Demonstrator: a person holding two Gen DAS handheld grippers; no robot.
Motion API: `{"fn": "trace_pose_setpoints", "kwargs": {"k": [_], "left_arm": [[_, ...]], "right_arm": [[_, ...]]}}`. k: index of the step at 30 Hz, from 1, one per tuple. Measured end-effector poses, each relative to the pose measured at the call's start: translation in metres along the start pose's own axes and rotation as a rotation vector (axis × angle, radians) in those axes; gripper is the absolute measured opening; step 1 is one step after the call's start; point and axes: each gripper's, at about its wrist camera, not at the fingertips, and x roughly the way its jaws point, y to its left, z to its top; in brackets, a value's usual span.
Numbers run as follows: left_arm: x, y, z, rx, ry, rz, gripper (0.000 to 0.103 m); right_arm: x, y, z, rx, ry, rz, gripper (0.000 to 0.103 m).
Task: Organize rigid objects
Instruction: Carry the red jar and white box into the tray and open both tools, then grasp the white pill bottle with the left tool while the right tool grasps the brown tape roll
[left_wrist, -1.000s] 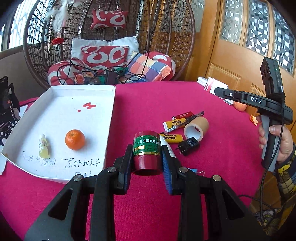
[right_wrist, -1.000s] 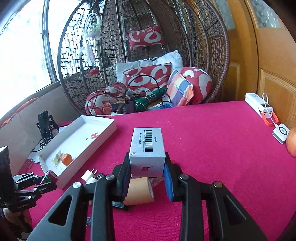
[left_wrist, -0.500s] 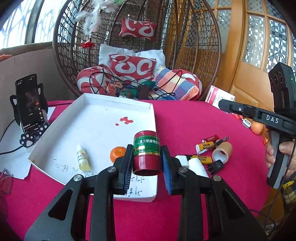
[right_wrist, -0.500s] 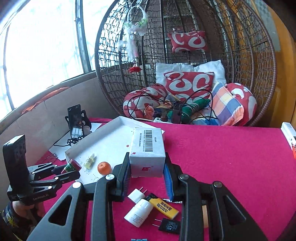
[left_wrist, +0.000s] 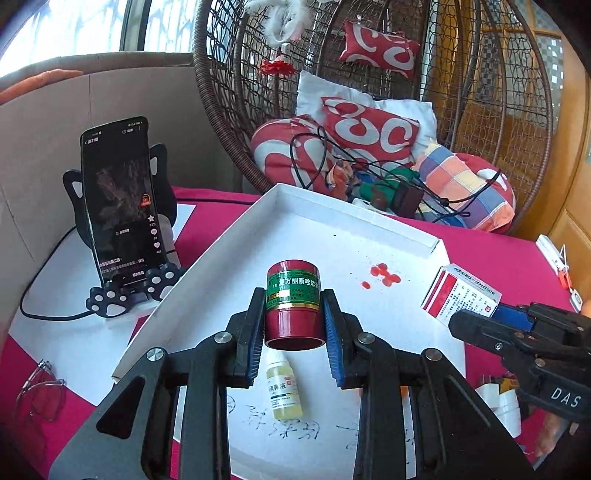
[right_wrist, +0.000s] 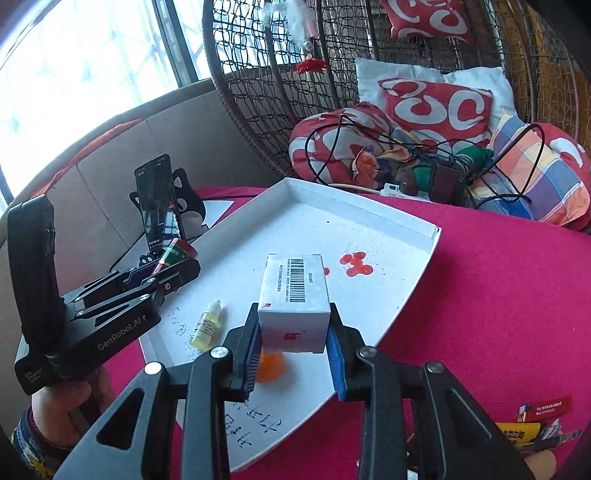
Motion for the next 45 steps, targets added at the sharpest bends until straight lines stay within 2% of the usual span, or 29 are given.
{"fn": "trace_pose_setpoints", "kwargs": {"k": [6,7,8,9,10,11,13,16,19,23,25,27,31,34,39,42,44,45], "left_arm": [[0.011,0.003,-0.007,-0.032,0.045,0.001,0.031],[0.011,0.002,-0.008,-0.026,0.039,-0.004,0.042],[0.009,0.001,-0.009,-0.018,0.024,-0.015,0.067],[0.005,0.001,-0.009,-0.021,-0.002,0.011,0.077],[0.002,0.003,-0.009,-0.039,-0.032,0.014,0.094],[-0.003,0.006,-0.009,-0.068,-0.055,0.003,0.103],[-0.014,0.012,-0.010,-0.128,-0.081,-0.020,0.103],[-0.032,0.012,-0.015,-0.164,-0.134,0.000,0.103],[-0.046,0.007,-0.021,-0.169,-0.149,-0.025,0.103],[-0.064,-0.009,-0.023,-0.124,-0.182,-0.057,0.103],[-0.072,-0.019,-0.022,-0.098,-0.190,-0.104,0.103],[-0.080,-0.029,-0.022,-0.065,-0.197,-0.184,0.103],[-0.096,-0.059,-0.032,0.024,-0.218,-0.297,0.103],[-0.092,-0.088,-0.042,0.081,-0.160,-0.381,0.103],[-0.079,-0.140,-0.070,0.219,-0.017,-0.446,0.103],[-0.068,-0.167,-0.092,0.267,0.092,-0.473,0.103],[-0.058,-0.177,-0.104,0.265,0.160,-0.485,0.102],[-0.054,-0.180,-0.108,0.265,0.182,-0.480,0.101]], "right_arm": [[0.022,0.013,-0.008,-0.045,0.010,-0.018,0.035],[0.023,0.012,-0.009,-0.044,0.007,-0.013,0.047],[0.021,0.011,-0.012,-0.045,-0.001,-0.006,0.059],[0.018,0.011,-0.014,-0.046,-0.013,0.000,0.089],[0.013,0.010,-0.015,-0.044,-0.033,0.001,0.098],[0.008,0.008,-0.016,-0.035,-0.065,-0.014,0.101],[-0.005,-0.001,-0.017,-0.002,-0.107,-0.002,0.103],[-0.031,-0.012,-0.021,0.057,-0.181,-0.008,0.103],[-0.065,-0.014,-0.027,0.069,-0.286,-0.043,0.103],[-0.124,-0.019,-0.032,0.064,-0.479,-0.091,0.103],[-0.153,-0.028,-0.032,0.083,-0.558,-0.128,0.103],[-0.179,-0.039,-0.033,0.112,-0.619,-0.163,0.103],[-0.217,-0.067,-0.045,0.152,-0.676,-0.267,0.103],[-0.227,-0.091,-0.062,0.201,-0.670,-0.337,0.103],[-0.215,-0.130,-0.094,0.291,-0.572,-0.353,0.103],[-0.200,-0.144,-0.107,0.299,-0.429,-0.387,0.103],[-0.182,-0.149,-0.111,0.289,-0.308,-0.375,0.103],[-0.175,-0.149,-0.116,0.291,-0.279,-0.354,0.103]]}}
